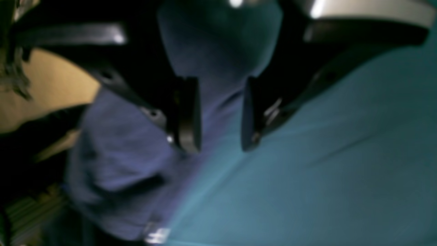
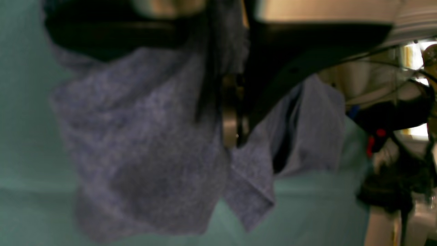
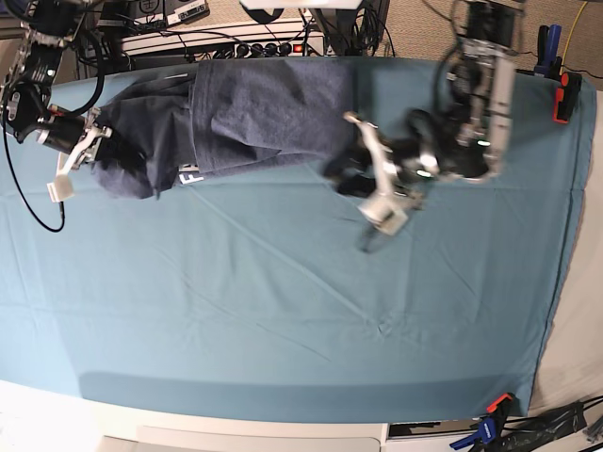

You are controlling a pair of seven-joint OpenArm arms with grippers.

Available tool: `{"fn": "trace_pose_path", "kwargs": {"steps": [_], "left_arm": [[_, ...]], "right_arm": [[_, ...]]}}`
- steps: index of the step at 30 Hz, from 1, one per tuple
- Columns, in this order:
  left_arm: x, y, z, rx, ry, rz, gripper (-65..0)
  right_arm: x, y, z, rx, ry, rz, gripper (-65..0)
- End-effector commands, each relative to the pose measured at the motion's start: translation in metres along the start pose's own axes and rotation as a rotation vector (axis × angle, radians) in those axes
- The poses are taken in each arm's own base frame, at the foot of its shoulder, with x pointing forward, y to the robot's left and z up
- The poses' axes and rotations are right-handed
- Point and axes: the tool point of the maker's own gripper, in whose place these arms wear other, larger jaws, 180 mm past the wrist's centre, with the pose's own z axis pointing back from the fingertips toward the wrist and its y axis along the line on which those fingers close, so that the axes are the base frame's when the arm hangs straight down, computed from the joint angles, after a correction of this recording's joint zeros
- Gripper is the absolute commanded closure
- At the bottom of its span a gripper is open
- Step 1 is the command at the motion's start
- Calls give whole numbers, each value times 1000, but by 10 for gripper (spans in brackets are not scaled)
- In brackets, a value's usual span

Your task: Fold the T-shirt properly

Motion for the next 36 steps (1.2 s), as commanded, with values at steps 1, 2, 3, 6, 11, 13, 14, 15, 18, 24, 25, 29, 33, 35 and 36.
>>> {"fn": "trace_pose_path", "kwargs": {"steps": [1,2,3,6,11,13,14,15,18,24,25,29,33,35,36], "left_arm": [[18,7,11,9,-62,-11,-219],[19,18,21,37,-68,-6,-219],[19,28,29,67,-70,-6,-219],[21,53,53,150,-75,-8,-219],[22,76,82,222,-84,-6,-219],[20,79,86,234,-80,-2,-219],[18,79,86,234,-77,2,-219],[15,78,86,233,-73,7,-219],[5,73,85,222,-61,31,-219],[-16,66,84,210,-28,70,-219],[-19,64,84,206,-27,77,-219],[-21,63,84,201,-24,81,-219],[-20,62,84,198,-30,83,-219],[-20,62,84,198,-30,82,-219],[-20,62,84,198,-30,82,-219]], "right_arm": [[16,12,8,15,-35,65,0],[15,20,9,17,-25,98,0],[13,28,10,20,-16,130,0],[7,52,13,33,15,217,0],[-6,95,15,74,45,353,0],[-11,112,14,94,42,383,0],[-13,120,13,104,36,393,0],[-14,126,11,109,29,400,0],[-19,138,6,106,5,407,0],[-23,150,-5,125,-53,348,0],[-23,151,-7,130,-62,338,0],[-27,153,-14,122,-80,301,0],[-39,158,-30,113,-59,271,0],[-47,164,-39,124,-31,273,0],[-52,165,-44,120,-6,280,0]]}}
